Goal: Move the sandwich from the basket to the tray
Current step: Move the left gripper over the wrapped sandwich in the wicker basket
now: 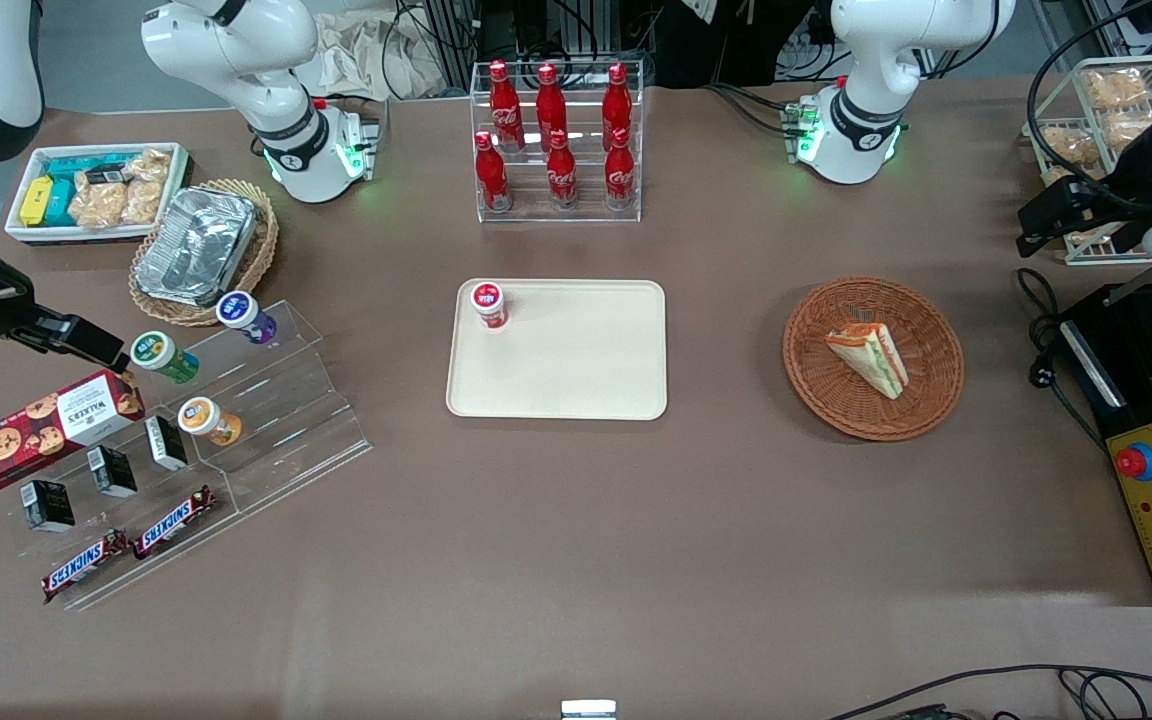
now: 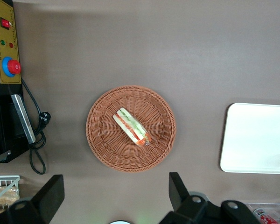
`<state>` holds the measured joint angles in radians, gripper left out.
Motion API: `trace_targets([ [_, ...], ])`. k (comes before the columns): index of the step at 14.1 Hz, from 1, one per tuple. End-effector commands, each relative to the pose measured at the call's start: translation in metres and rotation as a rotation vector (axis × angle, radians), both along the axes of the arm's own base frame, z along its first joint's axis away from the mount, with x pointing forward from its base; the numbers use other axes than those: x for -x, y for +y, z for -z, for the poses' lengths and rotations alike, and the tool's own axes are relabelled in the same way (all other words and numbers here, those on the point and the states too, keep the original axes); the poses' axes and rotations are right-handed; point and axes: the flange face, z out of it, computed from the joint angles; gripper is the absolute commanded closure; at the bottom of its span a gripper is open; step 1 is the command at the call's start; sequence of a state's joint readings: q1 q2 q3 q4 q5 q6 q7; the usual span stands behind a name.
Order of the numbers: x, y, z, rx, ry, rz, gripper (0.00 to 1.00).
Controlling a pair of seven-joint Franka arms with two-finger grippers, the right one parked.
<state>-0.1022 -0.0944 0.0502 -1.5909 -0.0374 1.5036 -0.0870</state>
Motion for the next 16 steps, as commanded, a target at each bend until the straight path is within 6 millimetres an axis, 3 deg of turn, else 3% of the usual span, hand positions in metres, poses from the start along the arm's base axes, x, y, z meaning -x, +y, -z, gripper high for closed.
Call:
trace_targets([
  [1, 0.003, -0.001, -0.006, 0.009, -0.019, -0.020, 0.01],
  [6, 0.004, -0.003, -0.006, 0.001, -0.016, -0.017, 0.01],
  [9, 0.009, -0.002, 0.014, -0.009, 0.035, -0.014, 0.01],
  [12, 0.032, -0.002, 0.056, -0.006, 0.042, -0.015, 0.01],
  [16, 0.073, 0.004, 0.145, 0.003, 0.006, -0.062, 0.00],
])
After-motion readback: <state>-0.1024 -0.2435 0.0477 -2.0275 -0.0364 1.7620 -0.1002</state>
